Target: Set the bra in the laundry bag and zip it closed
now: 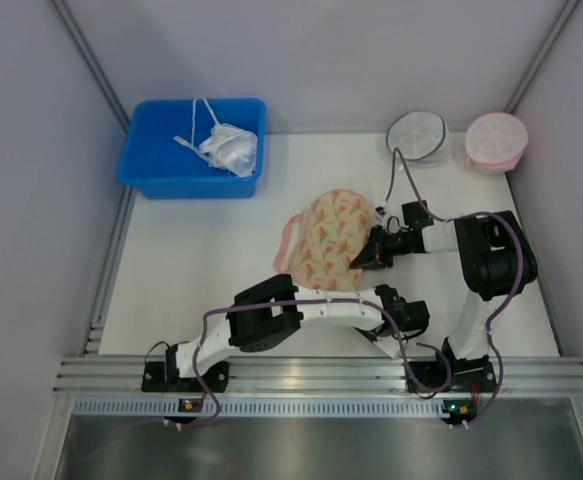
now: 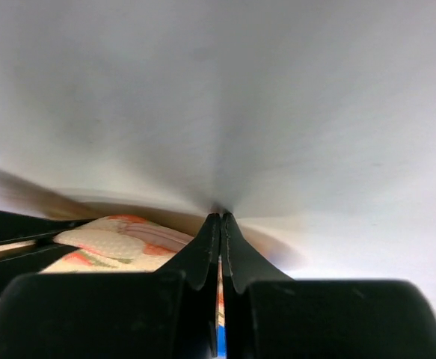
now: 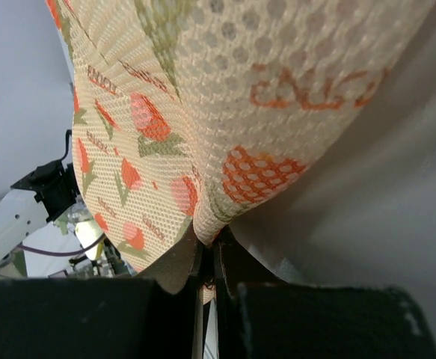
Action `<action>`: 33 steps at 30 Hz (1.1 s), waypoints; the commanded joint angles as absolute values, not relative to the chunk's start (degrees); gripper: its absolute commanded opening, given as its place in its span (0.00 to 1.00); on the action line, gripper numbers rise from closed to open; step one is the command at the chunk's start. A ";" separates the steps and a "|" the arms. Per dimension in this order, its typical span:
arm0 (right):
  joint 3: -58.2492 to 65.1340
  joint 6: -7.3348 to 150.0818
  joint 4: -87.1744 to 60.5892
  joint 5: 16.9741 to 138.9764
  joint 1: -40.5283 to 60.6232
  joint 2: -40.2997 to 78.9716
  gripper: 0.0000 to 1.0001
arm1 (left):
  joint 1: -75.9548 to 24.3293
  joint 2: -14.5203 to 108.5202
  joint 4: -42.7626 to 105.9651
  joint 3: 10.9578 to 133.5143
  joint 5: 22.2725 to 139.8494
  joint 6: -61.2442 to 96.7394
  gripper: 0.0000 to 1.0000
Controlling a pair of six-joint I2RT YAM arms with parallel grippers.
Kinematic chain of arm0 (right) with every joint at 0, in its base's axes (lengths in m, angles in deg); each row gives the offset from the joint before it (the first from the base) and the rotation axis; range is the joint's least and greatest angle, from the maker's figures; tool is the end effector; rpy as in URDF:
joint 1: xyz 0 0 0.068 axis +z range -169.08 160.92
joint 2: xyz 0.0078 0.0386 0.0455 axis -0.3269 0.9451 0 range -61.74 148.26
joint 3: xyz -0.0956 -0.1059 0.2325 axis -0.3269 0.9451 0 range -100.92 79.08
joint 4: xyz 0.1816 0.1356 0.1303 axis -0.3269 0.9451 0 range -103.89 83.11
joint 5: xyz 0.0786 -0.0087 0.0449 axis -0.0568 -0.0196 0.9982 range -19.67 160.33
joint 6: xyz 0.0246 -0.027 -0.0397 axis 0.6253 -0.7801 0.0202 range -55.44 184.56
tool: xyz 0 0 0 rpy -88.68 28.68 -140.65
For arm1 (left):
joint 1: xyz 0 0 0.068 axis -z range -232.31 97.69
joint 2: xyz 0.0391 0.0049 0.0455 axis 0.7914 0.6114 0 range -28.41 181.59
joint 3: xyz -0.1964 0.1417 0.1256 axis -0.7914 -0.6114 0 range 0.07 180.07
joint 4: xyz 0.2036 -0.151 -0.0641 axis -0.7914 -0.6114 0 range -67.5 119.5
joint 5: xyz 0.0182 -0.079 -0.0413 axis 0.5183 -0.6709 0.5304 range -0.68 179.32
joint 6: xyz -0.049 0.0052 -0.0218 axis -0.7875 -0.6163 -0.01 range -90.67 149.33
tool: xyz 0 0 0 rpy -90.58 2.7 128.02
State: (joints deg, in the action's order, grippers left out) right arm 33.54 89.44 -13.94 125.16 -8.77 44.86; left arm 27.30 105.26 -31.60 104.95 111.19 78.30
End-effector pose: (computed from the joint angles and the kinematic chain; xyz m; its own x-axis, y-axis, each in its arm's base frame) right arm 0.3020 0.0845 0.0984 -0.9881 0.0666 -0.1387 -0.0850 0.5157 0.8525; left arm 0.0935 -0.4365 0.1319 0.5701 0.7725 0.2795 0.7352 -0.6316 0.2462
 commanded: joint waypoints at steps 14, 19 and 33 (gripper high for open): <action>19.06 80.65 -4.58 124.29 -10.03 48.03 0.24 | 32.42 99.03 -30.89 95.59 93.54 70.81 0.00; 16.94 75.29 6.12 125.00 -11.25 43.83 0.66 | 28.73 103.24 -30.27 103.94 96.43 70.11 0.00; 28.97 67.28 13.82 134.13 -16.27 44.77 0.59 | 24.50 102.29 -18.67 107.20 101.18 70.02 0.00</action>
State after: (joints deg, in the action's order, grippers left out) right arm 27.37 67.39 14.76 128.53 -17.32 43.75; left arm 24.79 103.01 -26.75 106.11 100.39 70.49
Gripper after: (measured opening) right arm 0.598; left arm 0.015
